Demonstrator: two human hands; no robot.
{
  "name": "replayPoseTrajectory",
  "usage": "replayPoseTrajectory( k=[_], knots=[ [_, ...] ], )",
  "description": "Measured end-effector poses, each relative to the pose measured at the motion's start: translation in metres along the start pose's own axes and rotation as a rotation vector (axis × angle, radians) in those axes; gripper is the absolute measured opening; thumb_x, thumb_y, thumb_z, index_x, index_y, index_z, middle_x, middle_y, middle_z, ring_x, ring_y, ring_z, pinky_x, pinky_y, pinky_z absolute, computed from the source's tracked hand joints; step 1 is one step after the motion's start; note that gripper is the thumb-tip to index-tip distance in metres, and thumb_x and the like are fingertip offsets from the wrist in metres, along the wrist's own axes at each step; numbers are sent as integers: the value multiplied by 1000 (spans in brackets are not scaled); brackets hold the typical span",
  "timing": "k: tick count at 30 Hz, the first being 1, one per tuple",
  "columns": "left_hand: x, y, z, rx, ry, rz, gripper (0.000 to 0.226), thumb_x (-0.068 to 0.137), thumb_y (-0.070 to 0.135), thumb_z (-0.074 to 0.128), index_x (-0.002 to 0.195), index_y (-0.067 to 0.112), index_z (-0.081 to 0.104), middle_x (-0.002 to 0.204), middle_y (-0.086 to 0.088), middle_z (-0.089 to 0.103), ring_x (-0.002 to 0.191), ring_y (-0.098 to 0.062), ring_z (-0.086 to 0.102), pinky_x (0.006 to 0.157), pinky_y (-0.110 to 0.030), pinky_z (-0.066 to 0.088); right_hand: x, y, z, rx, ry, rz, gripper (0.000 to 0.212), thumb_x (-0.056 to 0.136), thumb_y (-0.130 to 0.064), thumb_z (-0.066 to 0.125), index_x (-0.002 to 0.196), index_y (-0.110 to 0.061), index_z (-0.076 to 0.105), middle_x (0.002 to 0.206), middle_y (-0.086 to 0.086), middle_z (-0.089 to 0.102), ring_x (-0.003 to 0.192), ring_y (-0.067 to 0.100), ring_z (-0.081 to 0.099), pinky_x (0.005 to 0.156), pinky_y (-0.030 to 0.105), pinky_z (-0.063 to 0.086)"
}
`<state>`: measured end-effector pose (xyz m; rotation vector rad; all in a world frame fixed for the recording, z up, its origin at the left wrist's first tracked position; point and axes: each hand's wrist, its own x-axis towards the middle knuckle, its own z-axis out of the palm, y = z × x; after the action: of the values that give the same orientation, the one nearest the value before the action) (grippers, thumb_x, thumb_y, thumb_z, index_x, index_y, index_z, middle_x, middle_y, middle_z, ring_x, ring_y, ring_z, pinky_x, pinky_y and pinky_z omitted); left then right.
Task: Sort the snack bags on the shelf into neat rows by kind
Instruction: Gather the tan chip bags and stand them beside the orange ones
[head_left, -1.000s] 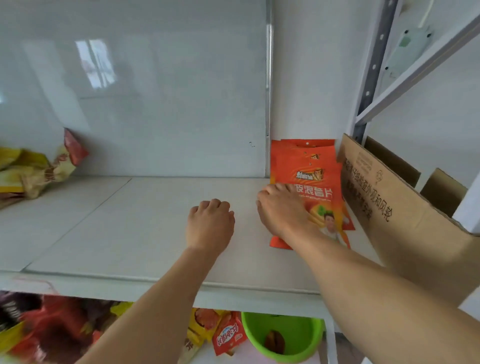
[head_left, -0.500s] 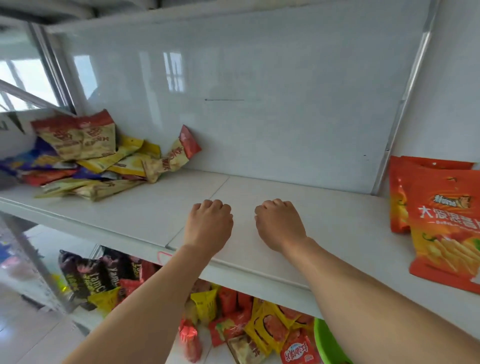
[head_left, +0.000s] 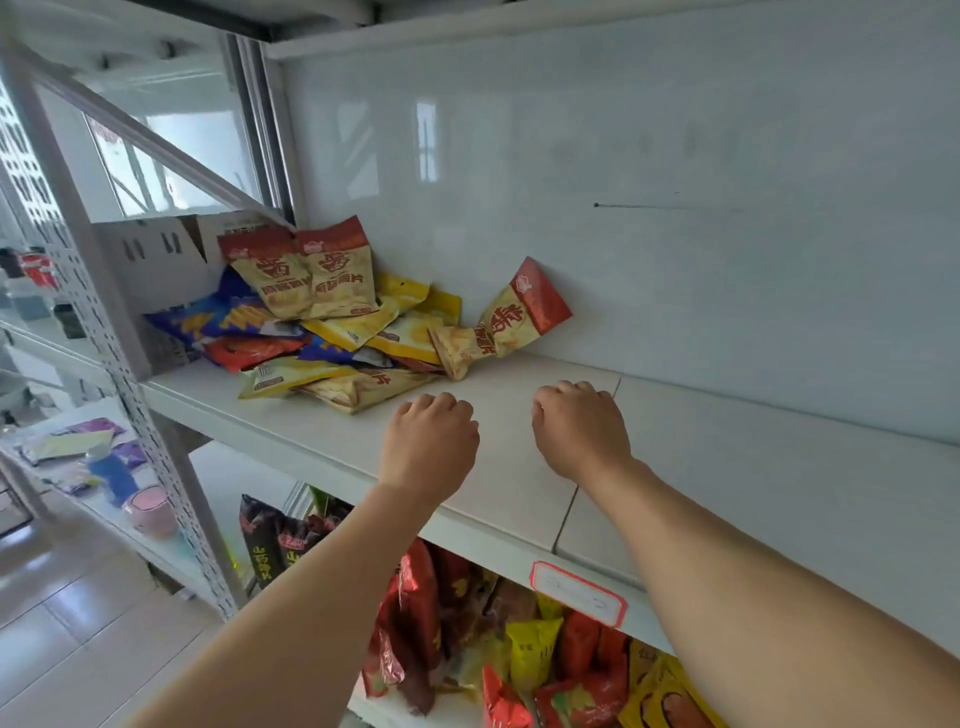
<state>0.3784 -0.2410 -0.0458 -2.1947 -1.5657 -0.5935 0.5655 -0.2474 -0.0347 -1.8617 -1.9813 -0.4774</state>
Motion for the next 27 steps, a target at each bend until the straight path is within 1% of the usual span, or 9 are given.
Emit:
replayPoseTrajectory(
  k=[5,9,14,16,18,21,22,25,27],
  knots=[
    [29,-51,24,-24,-1,-77,30,100,35,44,114,22,68,116,4,67,113,-23,59,90,-37,44,56,-35,32,68,38,-27,20,98,-17,39,90,-16,58,95,3,63,91,27,56,72,36,36],
    [62,-90,42,-9,30,-102,21,97,30,51,103,23,69,103,3,68,105,-24,63,82,-36,47,108,-56,61,143,91,-38,20,97,-19,44,96,-14,64,97,5,66,89,30,59,70,35,36],
    [112,-137,64,-26,21,-156,27,98,36,47,106,23,68,111,5,68,108,-23,60,87,-37,45,177,-81,91,221,134,-41,28,100,-26,42,100,-12,66,97,9,69,88,33,62,65,35,38],
    [130,-157,71,-66,26,-193,29,98,37,46,111,22,68,115,3,67,110,-25,59,89,-38,45,200,-93,103,243,111,-36,29,100,-29,41,102,-13,65,96,10,69,87,33,63,64,34,42],
    [145,-176,77,-104,24,-227,33,98,38,47,118,22,67,121,1,66,114,-25,59,91,-41,46,219,-106,112,268,59,-30,31,100,-32,39,107,-14,63,100,9,68,92,31,63,70,37,49],
    [167,-206,83,-203,64,-323,38,97,41,49,128,22,62,130,0,63,118,-26,57,91,-41,49,250,-126,122,348,53,27,34,100,-39,40,112,-16,62,106,6,68,96,30,64,68,34,45],
    [176,-217,86,-239,84,-362,41,96,41,50,130,21,60,134,-1,60,121,-27,55,92,-42,49,262,-133,124,374,57,49,36,100,-41,41,117,-17,61,110,5,68,99,29,64,69,35,46],
    [200,-254,94,-341,100,-477,53,95,39,52,143,17,47,149,-6,44,136,-30,39,106,-46,39,296,-158,131,473,-12,130,47,100,-48,41,135,-19,52,131,2,62,115,27,60,85,39,50],
    [216,-280,101,-468,99,-585,65,93,39,54,149,12,36,157,-10,31,144,-32,25,116,-47,26,315,-177,140,495,-39,180,53,99,-51,42,138,-16,49,135,5,59,120,28,57,91,41,49]
  ],
)
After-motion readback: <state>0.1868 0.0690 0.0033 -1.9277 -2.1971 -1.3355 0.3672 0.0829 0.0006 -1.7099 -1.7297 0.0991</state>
